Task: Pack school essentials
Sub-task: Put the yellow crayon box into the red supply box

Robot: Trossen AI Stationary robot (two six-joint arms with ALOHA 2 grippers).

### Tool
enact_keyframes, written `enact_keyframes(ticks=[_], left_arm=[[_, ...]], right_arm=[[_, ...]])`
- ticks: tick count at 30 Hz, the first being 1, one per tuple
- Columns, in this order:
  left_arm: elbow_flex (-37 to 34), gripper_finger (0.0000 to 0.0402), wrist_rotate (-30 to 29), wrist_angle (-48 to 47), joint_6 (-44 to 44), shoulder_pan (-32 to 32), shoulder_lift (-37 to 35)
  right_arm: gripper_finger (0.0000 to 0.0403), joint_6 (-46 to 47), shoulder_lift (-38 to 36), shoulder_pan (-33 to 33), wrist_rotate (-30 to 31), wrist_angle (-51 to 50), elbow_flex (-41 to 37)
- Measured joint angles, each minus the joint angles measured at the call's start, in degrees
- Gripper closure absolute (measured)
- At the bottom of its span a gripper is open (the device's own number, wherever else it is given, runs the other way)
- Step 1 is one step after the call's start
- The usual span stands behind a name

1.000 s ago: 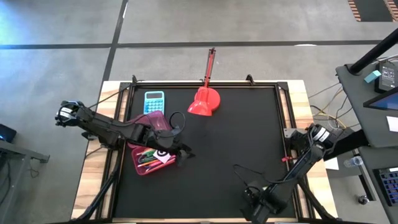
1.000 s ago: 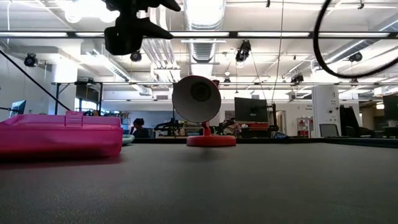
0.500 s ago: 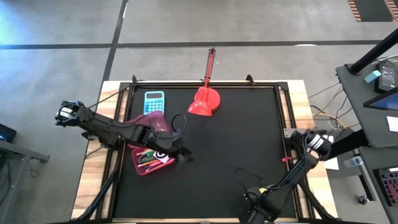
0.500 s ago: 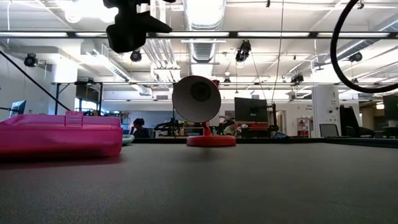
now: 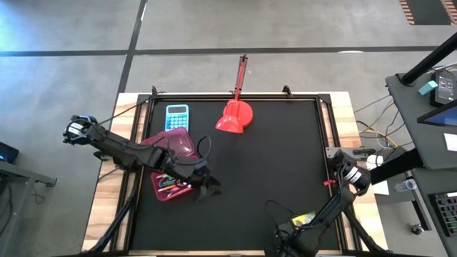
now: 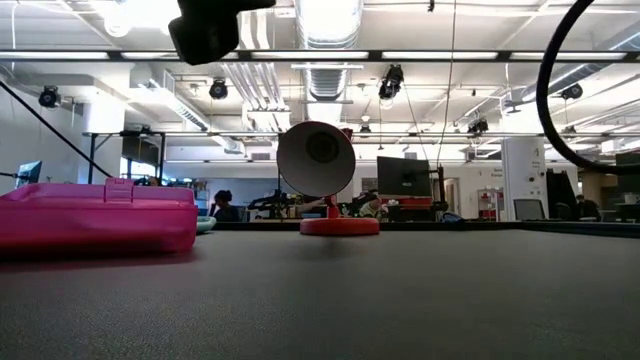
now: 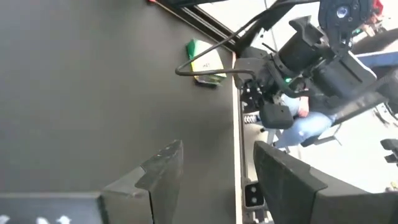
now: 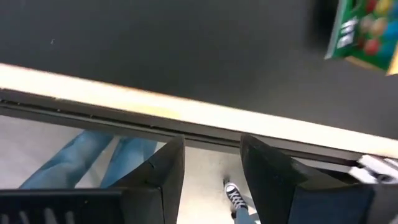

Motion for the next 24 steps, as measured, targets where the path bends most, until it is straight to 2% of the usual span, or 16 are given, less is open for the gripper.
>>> enact_keyframes(ticks=[17, 24], left_arm=[[0.0, 0.0221, 0.3, 0.1, 0.3, -2.3, 0.0], [0.0, 0.0221, 0.4, 0.2, 1.4, -2.6, 0.0]], right_arm=[[0.0257, -1.8, 6.8, -1.2, 0.2, -0.1, 7.8], [0.0257, -3.1, 6.3, -2.3, -2.4, -6.8, 8.8]])
